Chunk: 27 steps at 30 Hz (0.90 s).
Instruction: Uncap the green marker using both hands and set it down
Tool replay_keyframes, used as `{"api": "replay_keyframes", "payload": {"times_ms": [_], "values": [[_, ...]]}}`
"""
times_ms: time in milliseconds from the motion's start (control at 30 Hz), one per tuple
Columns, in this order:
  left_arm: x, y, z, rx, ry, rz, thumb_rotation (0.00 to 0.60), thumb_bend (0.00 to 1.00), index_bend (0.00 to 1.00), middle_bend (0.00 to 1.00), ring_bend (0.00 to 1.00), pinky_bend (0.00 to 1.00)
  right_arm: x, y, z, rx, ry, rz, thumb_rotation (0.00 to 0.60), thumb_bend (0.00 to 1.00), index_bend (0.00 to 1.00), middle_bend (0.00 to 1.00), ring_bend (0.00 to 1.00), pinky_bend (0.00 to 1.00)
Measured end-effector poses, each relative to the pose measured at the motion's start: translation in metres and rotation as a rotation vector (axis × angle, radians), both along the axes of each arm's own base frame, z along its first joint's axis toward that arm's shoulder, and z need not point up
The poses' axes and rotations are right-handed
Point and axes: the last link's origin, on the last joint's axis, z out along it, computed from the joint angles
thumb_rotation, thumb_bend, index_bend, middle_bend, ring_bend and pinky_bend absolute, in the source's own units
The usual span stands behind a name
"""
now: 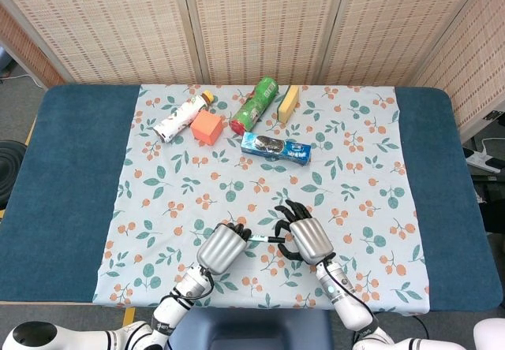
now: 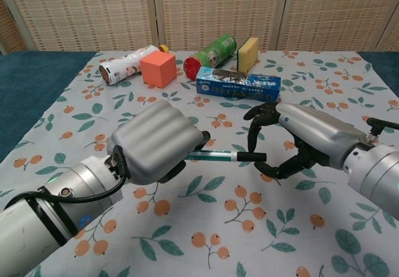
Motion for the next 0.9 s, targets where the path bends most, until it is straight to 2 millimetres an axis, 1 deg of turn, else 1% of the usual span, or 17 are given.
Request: {"api": "replay_keyframes", "payload": {"times_ms": [200, 333, 467, 600, 700, 900], "values": [[0.0009, -0.0025, 0.0005, -0.003, -0.005, -0.002, 0.6, 0.44, 0.52, 0.65, 0.69, 0.95, 0.001, -0.0003, -0.0014, 0.001, -0.017, -0.001, 0.6, 0.28, 0.5, 0.13, 0.0, 0.09], [0.0018, -0.0032, 0.0012, -0.003, -0.009, -0.004, 0.6, 0.44, 0.52, 0.65, 0.69, 0.95, 0.0011, -0.0003, -0.0027, -0.002, -0.018, 0.0, 0.6, 0.3, 0.52, 0.14, 0.0, 0.1], [0.0017, -0.0027, 0.0025, 0.0, -0.013, -0.004, 0.6, 0.44, 0.52, 0.65, 0.69, 0.95, 0.0013, -0.0009, -0.003, -0.008, -0.021, 0.002, 0.6, 0.34, 0.58, 0.16, 0.01, 0.1], [0.0012, -0.0018, 0.0034, -0.002, -0.018, 0.002, 0.6, 0.44, 0.52, 0.65, 0.69, 0.95, 0.001, -0.0016, -0.0035, -0.02, -0.024, 0.002, 0.6, 0.36, 0.64, 0.18, 0.02, 0.11], [0.001, -0.0017, 0.0038, -0.001, -0.017, 0.0, 0.6, 0.44, 0.52, 0.65, 0.69, 0.95, 0.0007, -0.0025, -0.0043, -0.025, -0.025, -0.001, 0.6, 0.39, 0.67, 0.19, 0.03, 0.11], [0.0016, -0.0013, 0.0054, 0.004, -0.021, -0.004, 0.6, 0.44, 0.52, 0.66, 0.69, 0.95, 0.0011, -0.0041, -0.0042, -0.035, -0.032, -0.003, 0.6, 0.49, 0.73, 0.21, 0.04, 0.11]]}}
